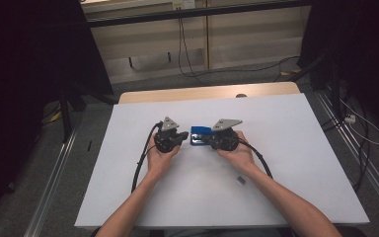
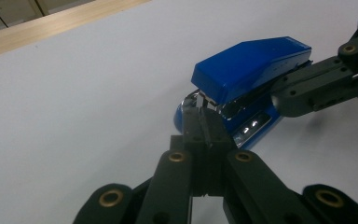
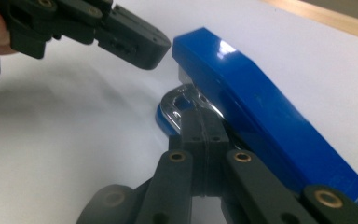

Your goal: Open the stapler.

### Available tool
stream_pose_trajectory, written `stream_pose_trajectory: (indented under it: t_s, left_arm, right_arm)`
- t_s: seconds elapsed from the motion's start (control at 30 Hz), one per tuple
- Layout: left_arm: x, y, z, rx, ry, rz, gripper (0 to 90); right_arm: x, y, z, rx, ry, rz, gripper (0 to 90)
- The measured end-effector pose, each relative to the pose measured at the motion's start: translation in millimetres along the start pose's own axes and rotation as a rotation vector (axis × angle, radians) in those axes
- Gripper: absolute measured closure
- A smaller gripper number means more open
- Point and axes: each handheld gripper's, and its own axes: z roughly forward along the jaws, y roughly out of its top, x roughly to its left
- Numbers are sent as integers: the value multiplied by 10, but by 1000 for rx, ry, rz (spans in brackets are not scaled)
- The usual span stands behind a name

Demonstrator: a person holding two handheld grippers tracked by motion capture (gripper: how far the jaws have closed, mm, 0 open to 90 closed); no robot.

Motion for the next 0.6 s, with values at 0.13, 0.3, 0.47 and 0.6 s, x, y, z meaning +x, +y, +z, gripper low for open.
stream_pose_trajectory:
  t_s: [0.13, 0.3, 0.47, 0.6]
  left_arm:
    - [-9, -6, 23, 11, 1, 11, 900]
    - [-8, -3, 36, 17, 0, 15, 900]
    - [-24, -9, 74, 33, 5, 26, 900]
    - [-40, -15, 116, 42, 11, 31, 900]
  right_arm:
    - [-5, -6, 24, 19, -6, 4, 900]
    - [-13, -1, 46, 42, -15, 14, 900]
    - [-16, 2, 65, 59, -28, 21, 900]
    - [-12, 2, 65, 60, -30, 16, 900]
